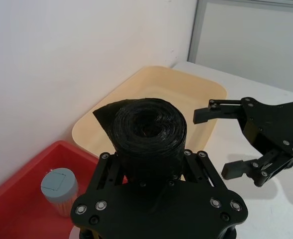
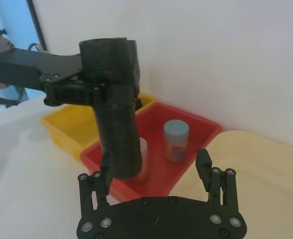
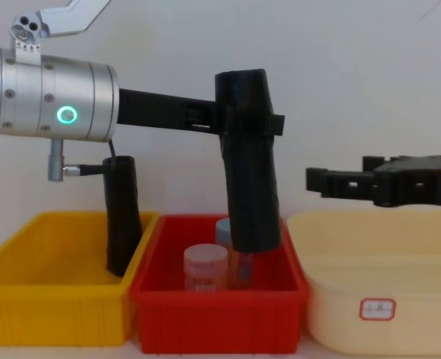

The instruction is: Pick up the garbage bag with the one hand and transfer it to the other hand.

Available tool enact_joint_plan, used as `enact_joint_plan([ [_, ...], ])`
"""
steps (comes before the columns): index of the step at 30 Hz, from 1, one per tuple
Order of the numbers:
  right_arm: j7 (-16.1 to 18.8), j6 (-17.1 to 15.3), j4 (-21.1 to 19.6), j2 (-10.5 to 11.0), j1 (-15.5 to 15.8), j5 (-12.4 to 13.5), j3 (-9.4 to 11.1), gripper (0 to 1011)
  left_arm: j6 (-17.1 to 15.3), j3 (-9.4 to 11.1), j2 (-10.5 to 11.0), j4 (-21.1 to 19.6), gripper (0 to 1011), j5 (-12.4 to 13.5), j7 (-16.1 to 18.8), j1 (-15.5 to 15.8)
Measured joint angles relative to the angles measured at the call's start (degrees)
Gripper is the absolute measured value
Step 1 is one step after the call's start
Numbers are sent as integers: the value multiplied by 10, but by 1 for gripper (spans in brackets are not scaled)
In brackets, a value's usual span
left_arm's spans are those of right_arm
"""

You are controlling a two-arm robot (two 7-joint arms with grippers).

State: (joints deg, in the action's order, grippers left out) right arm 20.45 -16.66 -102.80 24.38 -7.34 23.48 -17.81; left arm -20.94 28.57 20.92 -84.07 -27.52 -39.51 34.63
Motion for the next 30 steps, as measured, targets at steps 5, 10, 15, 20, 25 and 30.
enact_joint_plan([
  [5,8,-3,11,-6,-13,5,-9,1001,0,1,0,0,446,0,0,0],
  [10,15,-3,24,-14,-27,9,-21,1001,0,1,0,0,446,0,0,0],
  [15,22,1,41,-23,-40,13,-34,1001,0,1,-1,0,446,0,-1,1],
  [20,28,6,53,-30,-48,15,-43,1001,0,2,-1,0,446,0,-1,1],
  [25,34,11,66,-37,-59,17,-55,1001,0,2,-1,0,446,0,-1,1],
  [30,39,14,76,-43,-68,19,-64,1001,0,2,-1,0,446,0,-1,1],
])
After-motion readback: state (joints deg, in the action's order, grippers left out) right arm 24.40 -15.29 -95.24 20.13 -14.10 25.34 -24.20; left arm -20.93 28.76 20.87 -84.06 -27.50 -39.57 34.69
